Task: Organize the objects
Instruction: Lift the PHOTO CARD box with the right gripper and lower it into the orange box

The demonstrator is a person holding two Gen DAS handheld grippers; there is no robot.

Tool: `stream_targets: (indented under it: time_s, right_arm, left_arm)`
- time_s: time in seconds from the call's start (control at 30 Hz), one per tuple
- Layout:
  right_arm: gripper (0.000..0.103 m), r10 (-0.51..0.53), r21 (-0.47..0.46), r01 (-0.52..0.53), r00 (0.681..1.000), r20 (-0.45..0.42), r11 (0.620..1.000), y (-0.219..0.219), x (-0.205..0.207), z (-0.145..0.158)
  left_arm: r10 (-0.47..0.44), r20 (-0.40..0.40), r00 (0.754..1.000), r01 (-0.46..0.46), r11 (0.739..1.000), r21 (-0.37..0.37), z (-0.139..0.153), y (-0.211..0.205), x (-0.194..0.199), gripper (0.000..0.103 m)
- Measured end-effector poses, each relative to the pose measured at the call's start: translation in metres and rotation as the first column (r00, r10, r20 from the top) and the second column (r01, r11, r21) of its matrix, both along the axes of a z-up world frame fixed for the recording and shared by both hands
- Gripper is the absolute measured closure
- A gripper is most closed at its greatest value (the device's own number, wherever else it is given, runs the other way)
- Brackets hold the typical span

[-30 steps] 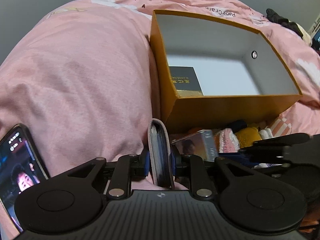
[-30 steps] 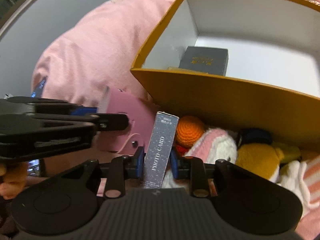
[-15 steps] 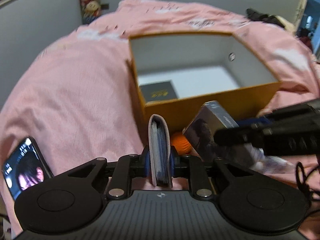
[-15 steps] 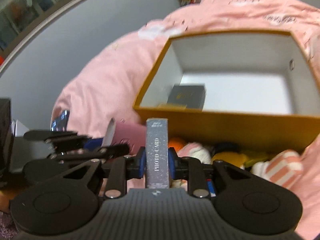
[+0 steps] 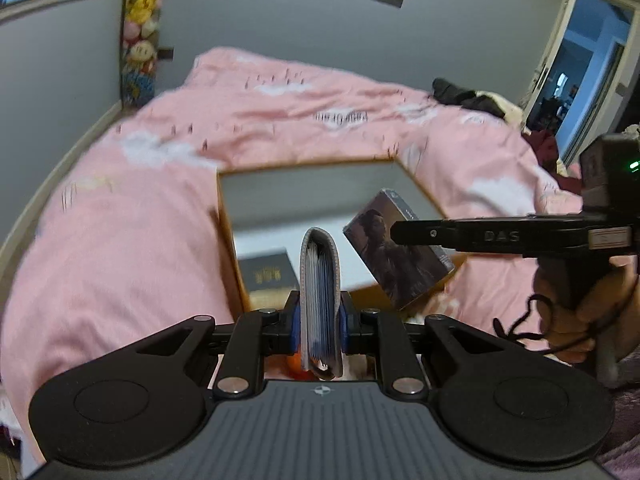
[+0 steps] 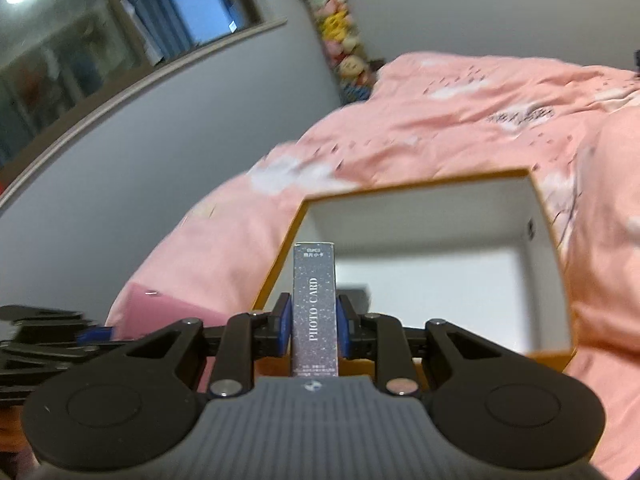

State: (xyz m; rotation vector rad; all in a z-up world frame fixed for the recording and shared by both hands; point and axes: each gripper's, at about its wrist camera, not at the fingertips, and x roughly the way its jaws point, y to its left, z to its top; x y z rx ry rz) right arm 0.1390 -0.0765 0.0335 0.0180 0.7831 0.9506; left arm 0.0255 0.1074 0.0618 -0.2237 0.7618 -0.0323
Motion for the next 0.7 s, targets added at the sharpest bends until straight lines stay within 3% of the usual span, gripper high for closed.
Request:
stream_targets:
  time_s: [0.13, 0.23, 0.57, 0.7]
  right_arm:
    - [0.079, -0.072, -0.015, 0.071, 0.997, -0.015, 0.997, 0.009, 0.033, -0.013]
    - [0.079, -0.103, -0.035, 0.100, 0.990, -0.093, 0.994, 0.021, 0.059, -0.039]
    - [0.079, -0.129, -0.119, 0.094, 0.932, -0.339, 0.988, 0.055, 0.097, -0.113]
    - [0.079, -0.134, -0.158, 0.078, 0.913, -0.386, 0.984, 0.061, 0.102, -0.130]
  left_arm:
    - [0.004, 0.038, 0.999, -0.006, 0.999, 0.043, 0.011, 0.004, 0.022, 0.083]
    - [0.020, 0.038, 0.999, -0.022, 0.998, 0.054, 0.007, 0.008, 0.045, 0.083]
    - [0.040, -0.050, 0.998, -0.040, 0.999, 0.008, -0.032, 0.019, 0.098, 0.083]
    - [0.044, -0.082, 0.996, -0.045, 0.999, -0.001, -0.046, 0.023, 0.111, 0.083]
